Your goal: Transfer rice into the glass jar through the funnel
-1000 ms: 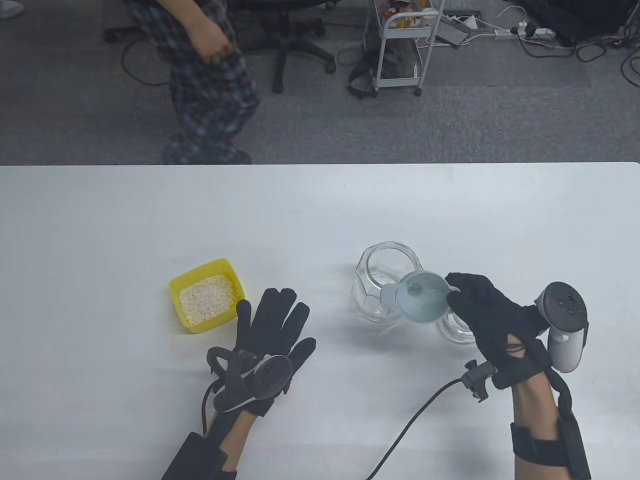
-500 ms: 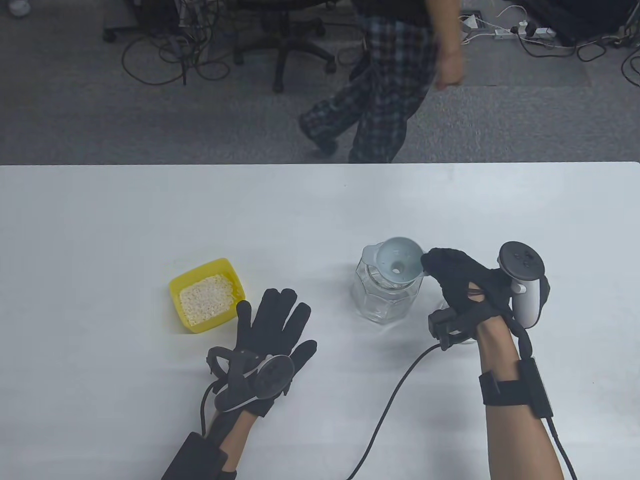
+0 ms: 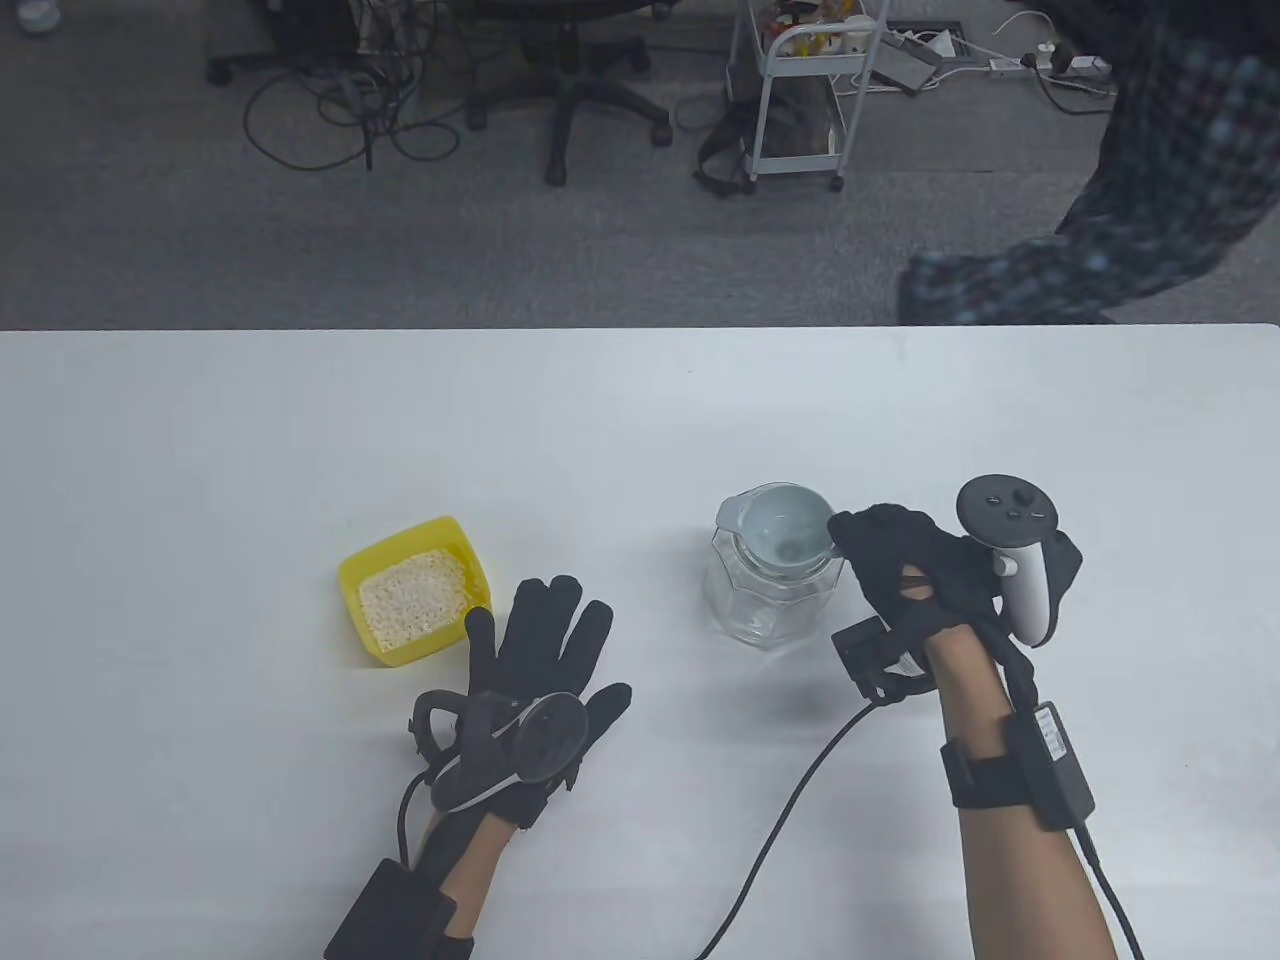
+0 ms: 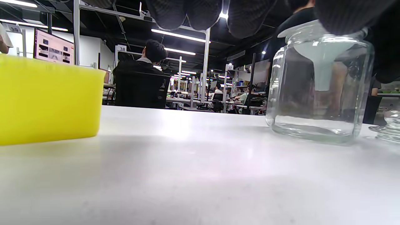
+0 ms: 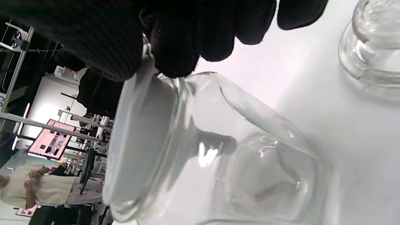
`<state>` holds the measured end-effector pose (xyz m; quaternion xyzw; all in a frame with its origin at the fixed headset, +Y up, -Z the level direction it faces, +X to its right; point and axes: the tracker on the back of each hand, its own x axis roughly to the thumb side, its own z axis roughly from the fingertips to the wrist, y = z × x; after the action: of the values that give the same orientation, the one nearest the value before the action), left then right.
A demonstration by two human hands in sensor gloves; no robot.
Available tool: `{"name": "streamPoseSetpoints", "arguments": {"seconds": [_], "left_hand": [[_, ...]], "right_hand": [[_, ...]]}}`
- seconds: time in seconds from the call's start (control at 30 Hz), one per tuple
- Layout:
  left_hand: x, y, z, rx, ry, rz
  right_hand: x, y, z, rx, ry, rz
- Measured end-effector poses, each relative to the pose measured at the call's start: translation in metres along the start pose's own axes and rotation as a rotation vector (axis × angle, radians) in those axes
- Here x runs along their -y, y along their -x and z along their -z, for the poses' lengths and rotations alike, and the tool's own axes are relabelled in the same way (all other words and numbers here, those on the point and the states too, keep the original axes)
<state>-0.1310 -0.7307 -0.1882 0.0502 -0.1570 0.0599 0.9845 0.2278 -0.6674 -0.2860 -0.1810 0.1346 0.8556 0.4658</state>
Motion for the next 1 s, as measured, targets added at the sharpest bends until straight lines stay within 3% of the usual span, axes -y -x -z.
{"name": "streamPoseSetpoints", "arguments": {"seconds": [0.1,0.27,0.47,0.77,0.87,1.0], "left_hand": [[0.000,0.002,0.000,-0.005,0.000,-0.008],[0.001,0.002,0.000,-0.005,-0.011,-0.012],[0.001,0.001,0.000,0.000,-0.005,-0.005],[-0.001,0.001,-0.001,0.003,-0.025,0.001],[0.001,-0.002,0.000,0.011,-0.021,0.003],[0.001,-0.002,0.000,0.011,-0.018,-0.001]], "right_hand": [[0.003,0.003,-0.005,0.025,0.048,0.014],[0.017,0.009,-0.020,0.101,0.035,0.052],[0.025,0.025,-0.033,0.183,0.116,-0.135],[-0.012,0.074,-0.037,0.266,0.321,-0.372],[-0.020,0.076,-0.038,0.234,0.251,-0.530],[-0.023,0.080,-0.036,0.216,0.226,-0.566]]}}
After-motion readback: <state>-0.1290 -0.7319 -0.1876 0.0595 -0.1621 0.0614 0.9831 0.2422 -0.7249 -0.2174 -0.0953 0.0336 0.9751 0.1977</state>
